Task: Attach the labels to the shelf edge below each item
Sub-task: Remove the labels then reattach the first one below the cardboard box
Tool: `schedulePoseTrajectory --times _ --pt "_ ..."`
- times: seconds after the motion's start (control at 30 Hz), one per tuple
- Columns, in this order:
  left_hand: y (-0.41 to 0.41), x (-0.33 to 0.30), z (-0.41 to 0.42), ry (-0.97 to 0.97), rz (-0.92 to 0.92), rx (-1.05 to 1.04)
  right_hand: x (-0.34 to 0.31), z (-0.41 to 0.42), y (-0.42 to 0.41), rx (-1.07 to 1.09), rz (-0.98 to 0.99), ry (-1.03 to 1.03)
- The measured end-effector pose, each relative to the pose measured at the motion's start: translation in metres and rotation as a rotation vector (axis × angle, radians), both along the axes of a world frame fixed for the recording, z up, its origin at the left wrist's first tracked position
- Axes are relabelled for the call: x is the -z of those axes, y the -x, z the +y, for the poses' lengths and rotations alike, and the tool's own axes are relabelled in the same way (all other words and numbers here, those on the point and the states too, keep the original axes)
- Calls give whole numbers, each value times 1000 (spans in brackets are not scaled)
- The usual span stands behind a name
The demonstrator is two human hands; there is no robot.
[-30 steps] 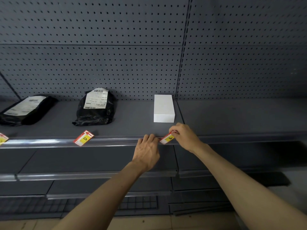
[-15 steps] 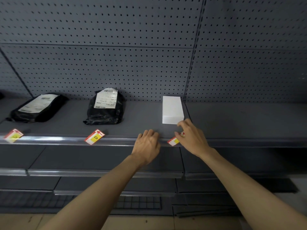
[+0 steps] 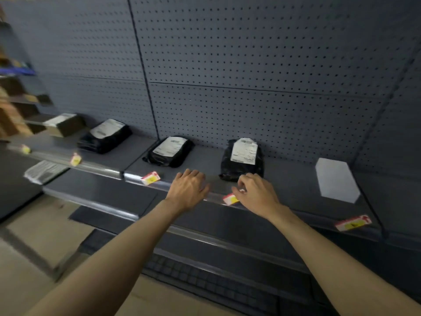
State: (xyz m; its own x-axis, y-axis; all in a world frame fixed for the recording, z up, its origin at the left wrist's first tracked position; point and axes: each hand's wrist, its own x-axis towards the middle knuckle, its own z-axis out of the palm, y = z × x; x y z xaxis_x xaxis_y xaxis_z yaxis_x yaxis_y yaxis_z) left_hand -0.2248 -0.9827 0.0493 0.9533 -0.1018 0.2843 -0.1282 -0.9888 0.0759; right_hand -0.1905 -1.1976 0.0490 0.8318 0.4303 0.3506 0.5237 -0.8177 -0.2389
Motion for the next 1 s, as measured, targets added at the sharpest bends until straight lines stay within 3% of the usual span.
schedulePoseTrajectory --times 0.4,0.73,1.0 --pt "99 -75 325 -75 -35 -258 -65 304 44 -182 7 35" --pt "143 -98 512 -49 -89 -412 -79 514 55 -325 -36 82" --pt "126 -96 659 -50 -101 -483 -72 667 30 -361 -66 59"
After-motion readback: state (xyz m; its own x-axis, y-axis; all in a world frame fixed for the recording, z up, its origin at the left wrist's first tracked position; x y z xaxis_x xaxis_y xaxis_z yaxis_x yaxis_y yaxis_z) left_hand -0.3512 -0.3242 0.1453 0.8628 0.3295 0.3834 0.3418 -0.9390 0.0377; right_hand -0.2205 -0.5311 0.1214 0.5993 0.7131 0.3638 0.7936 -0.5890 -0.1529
